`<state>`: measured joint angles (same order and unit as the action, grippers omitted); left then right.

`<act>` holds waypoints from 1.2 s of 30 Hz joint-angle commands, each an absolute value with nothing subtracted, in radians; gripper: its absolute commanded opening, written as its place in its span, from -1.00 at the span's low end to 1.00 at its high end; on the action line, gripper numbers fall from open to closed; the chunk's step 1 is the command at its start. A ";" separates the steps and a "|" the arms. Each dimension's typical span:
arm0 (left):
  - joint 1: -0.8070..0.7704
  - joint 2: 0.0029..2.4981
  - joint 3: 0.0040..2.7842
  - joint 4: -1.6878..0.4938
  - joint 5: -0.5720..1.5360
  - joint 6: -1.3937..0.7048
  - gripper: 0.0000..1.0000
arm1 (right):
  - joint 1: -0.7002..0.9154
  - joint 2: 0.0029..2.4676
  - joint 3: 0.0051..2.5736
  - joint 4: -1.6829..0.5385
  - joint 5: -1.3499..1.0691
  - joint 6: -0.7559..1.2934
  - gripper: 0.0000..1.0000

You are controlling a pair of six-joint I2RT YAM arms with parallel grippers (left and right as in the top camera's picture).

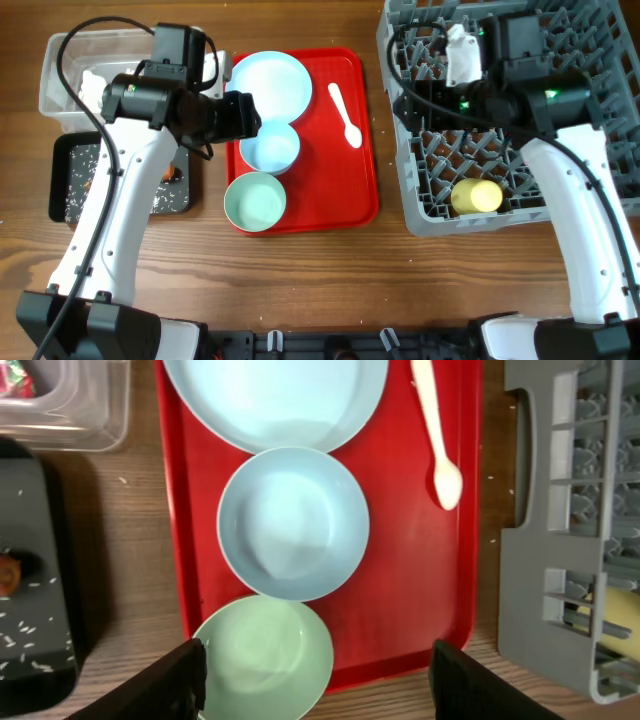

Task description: Sort waste into correct bins and load items into the dishwasher rack

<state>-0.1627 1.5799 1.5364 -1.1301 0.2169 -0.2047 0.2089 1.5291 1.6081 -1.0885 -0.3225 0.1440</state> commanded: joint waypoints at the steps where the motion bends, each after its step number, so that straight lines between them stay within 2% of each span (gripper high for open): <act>1: -0.165 1.559 1.555 -1.135 0.184 -0.248 0.41 | 0.246 1.517 1.625 -1.037 -0.339 0.184 0.67; 4: -0.165 1.557 1.555 -1.135 0.166 -0.252 0.38 | 0.281 1.520 1.625 -0.956 -0.339 0.190 0.65; 8: -0.109 1.512 1.555 -1.135 0.122 -0.323 0.52 | 0.323 1.564 1.625 -0.886 -0.334 0.239 0.62; 9: -0.093 1.501 1.555 -1.135 0.122 -0.323 0.64 | 0.334 1.582 1.625 -0.865 -0.334 0.239 0.61; 11: -0.080 1.492 1.555 -1.135 0.122 -0.323 1.00 | 0.366 1.639 1.625 -0.812 -0.244 0.238 0.59; 14: -0.080 1.492 1.554 -1.135 0.121 -0.322 1.00 | 0.411 1.767 1.625 -0.738 -0.103 0.196 0.52; 20: -0.080 1.492 1.554 -1.135 0.102 -0.323 1.00 | 0.418 2.061 1.625 -0.672 -0.046 0.145 0.18; 33: -0.080 1.492 1.554 -1.134 0.102 -0.323 1.00 | 0.419 2.283 1.625 -0.683 -0.053 0.055 0.10; 35: -0.080 1.492 1.554 -1.134 0.102 -0.323 1.00 | 0.420 2.296 1.625 -0.710 -0.053 0.055 0.00; 36: -0.080 1.492 1.554 -1.134 0.103 -0.323 1.00 | 0.419 2.300 1.625 -0.732 -0.053 0.055 -0.18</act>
